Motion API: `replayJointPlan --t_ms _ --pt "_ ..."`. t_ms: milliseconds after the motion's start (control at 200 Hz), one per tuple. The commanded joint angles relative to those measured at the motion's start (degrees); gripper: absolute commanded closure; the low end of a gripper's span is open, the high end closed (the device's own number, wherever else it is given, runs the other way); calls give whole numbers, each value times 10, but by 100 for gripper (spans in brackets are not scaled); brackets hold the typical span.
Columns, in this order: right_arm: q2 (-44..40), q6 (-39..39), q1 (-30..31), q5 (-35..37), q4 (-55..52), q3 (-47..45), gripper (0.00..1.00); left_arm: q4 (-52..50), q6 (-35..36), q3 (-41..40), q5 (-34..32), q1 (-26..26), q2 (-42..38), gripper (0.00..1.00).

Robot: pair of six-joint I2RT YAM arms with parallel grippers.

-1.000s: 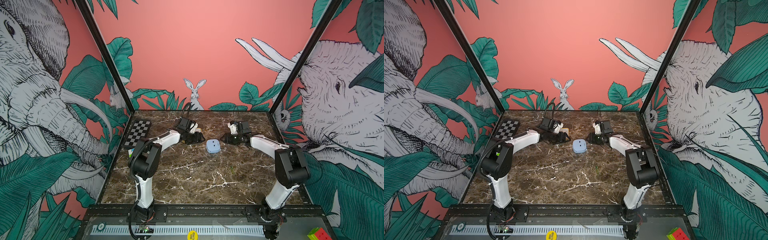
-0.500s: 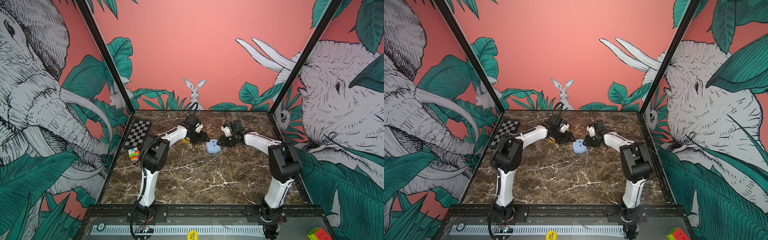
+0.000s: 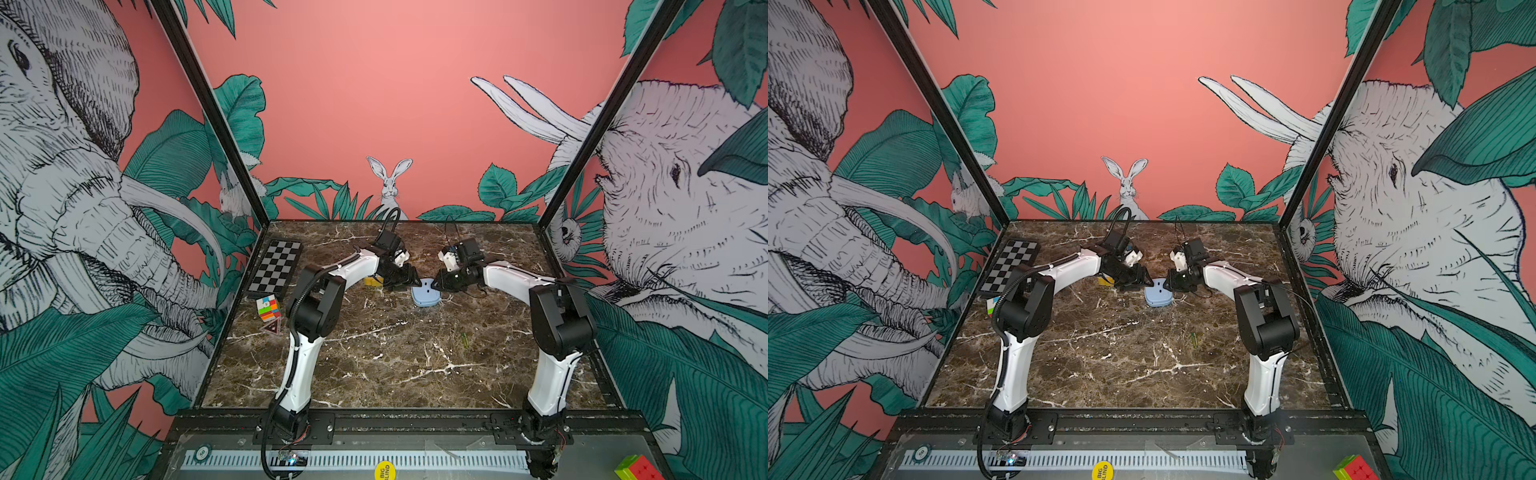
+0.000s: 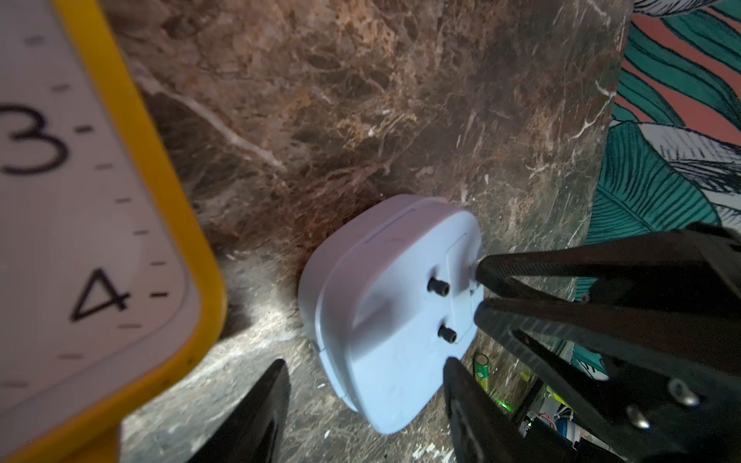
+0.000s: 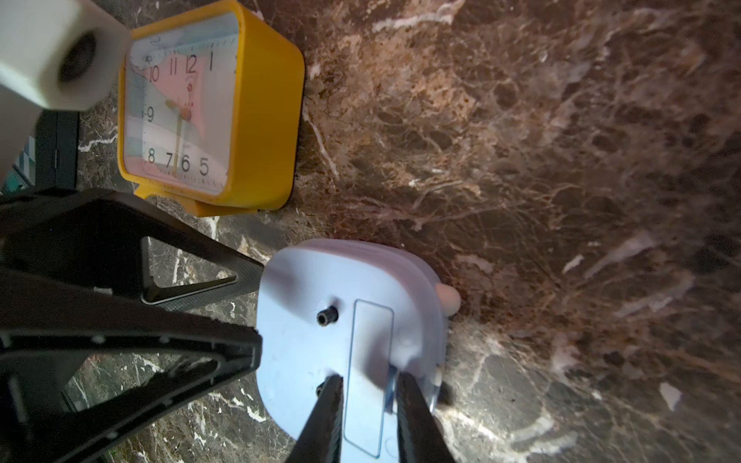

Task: Insert the battery into the alarm
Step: Remove the cover from the alarm.

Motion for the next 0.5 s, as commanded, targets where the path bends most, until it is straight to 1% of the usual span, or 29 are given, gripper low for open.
replayJointPlan --t_ms 0,170,225,235,255,465,495 --pt "13 2 7 7 -7 9 76 -22 -2 16 8 -3 6 38" --pt "7 14 8 20 -13 7 77 -29 -2 22 8 -3 13 40" --pt "9 16 10 20 -22 9 77 -32 -2 23 9 -3 16 42" --pt "10 17 10 20 -23 9 77 -32 -2 24 22 -3 17 42" --pt "10 19 10 21 -23 9 77 -33 -3 25 27 -3 18 43" --pt "15 44 13 22 -25 8 77 -35 -6 31 31 -3 26 44" --pt "17 47 13 20 -23 7 77 -35 -7 32 32 -3 27 46"
